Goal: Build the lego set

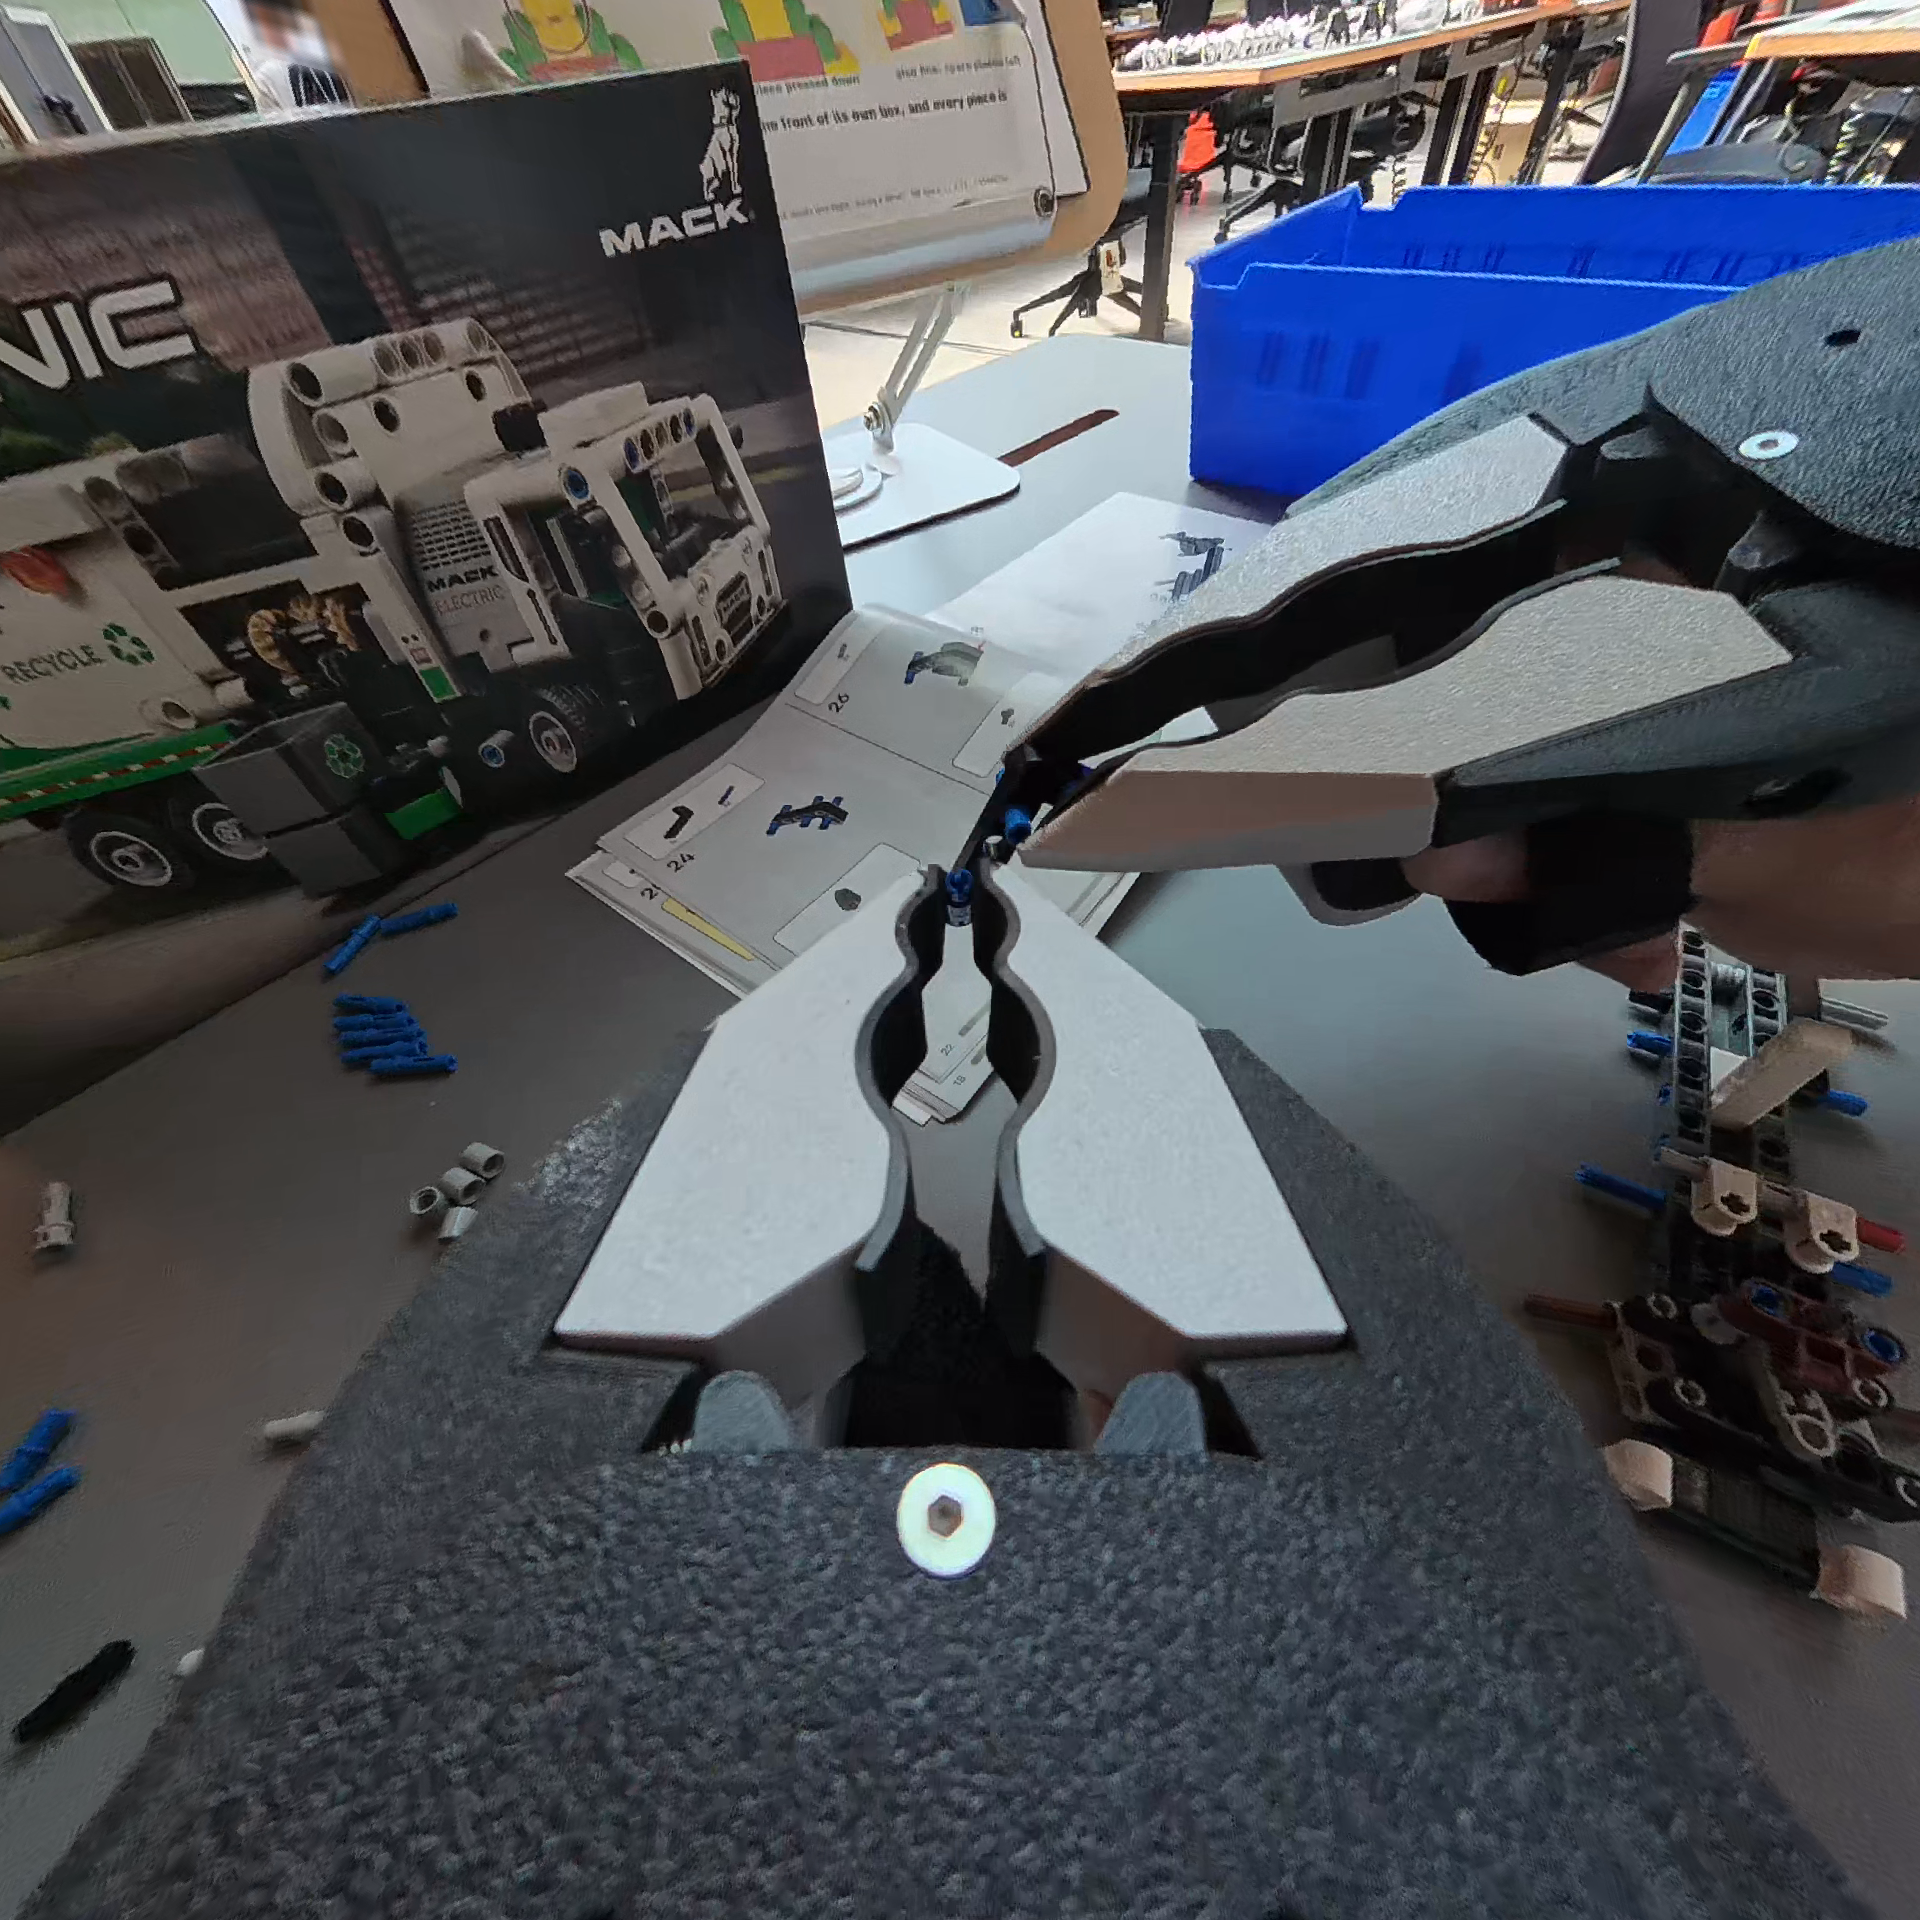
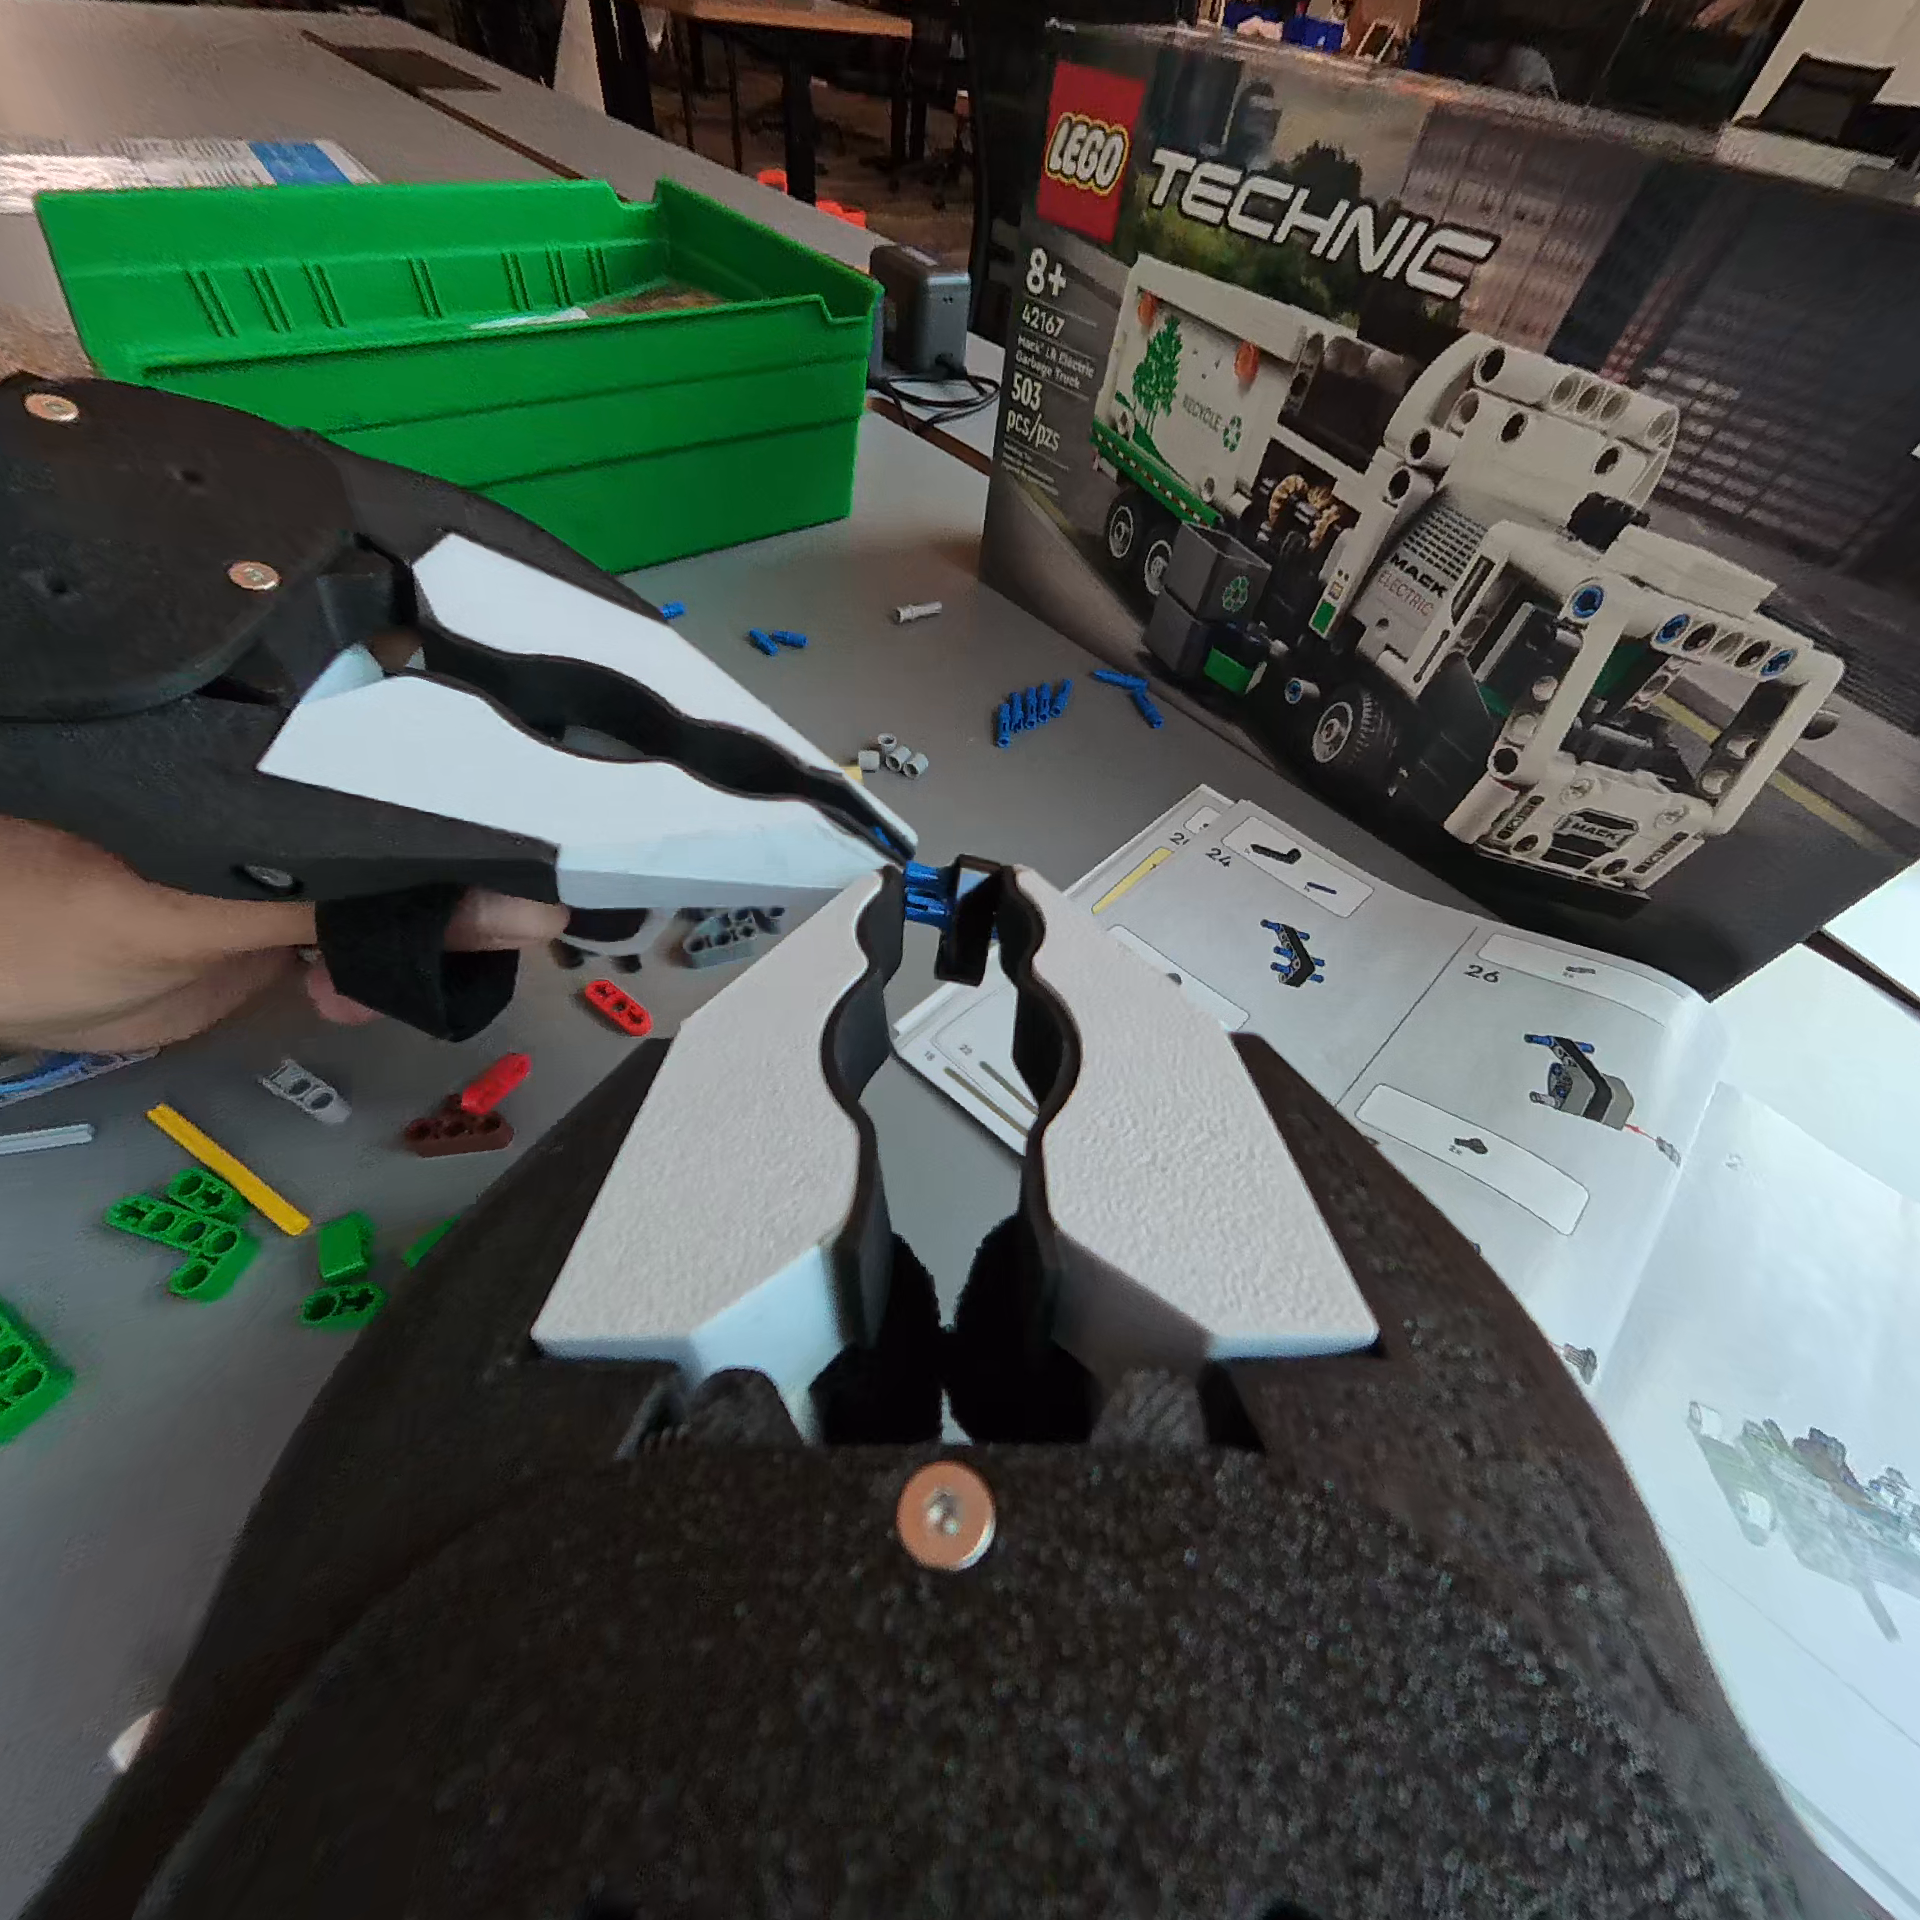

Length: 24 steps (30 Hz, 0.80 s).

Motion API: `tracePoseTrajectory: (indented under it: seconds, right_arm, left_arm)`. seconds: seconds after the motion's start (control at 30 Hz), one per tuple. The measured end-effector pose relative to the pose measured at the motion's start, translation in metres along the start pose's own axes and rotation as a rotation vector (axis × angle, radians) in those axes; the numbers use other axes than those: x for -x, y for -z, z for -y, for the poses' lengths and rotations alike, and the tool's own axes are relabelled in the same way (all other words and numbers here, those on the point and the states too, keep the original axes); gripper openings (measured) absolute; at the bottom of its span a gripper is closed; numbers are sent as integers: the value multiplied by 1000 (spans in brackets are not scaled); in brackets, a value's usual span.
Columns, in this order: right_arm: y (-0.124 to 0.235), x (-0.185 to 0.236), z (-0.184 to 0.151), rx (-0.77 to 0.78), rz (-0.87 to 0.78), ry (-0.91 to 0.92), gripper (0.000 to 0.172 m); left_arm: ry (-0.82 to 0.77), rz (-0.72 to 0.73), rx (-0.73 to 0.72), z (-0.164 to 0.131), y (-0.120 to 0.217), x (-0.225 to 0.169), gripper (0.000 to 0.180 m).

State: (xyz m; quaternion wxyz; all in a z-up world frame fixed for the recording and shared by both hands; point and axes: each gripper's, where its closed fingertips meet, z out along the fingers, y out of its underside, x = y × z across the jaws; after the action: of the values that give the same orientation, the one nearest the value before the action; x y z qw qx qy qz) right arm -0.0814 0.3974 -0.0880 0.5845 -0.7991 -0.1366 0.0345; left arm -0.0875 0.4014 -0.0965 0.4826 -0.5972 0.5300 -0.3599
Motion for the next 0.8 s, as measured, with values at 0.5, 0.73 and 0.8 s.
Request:
tracePoseTrajectory:
  seconds: [0.5, 0.73, 0.8]
  right_arm:
    - [1, -4, 0, -17, 242, -432, 16]
    - [7, -3, -2, 2, 550, -845, 16]
    - [7, -3, -5, 24, 574, -885, 16]
  left_arm:
    - [-128, -4, -35, 6, 6, -3, 3]
    - [-402, -8, -99, 13, 17, -12, 3]
    - [-402, -33, -80, 9, 16, -13, 2]
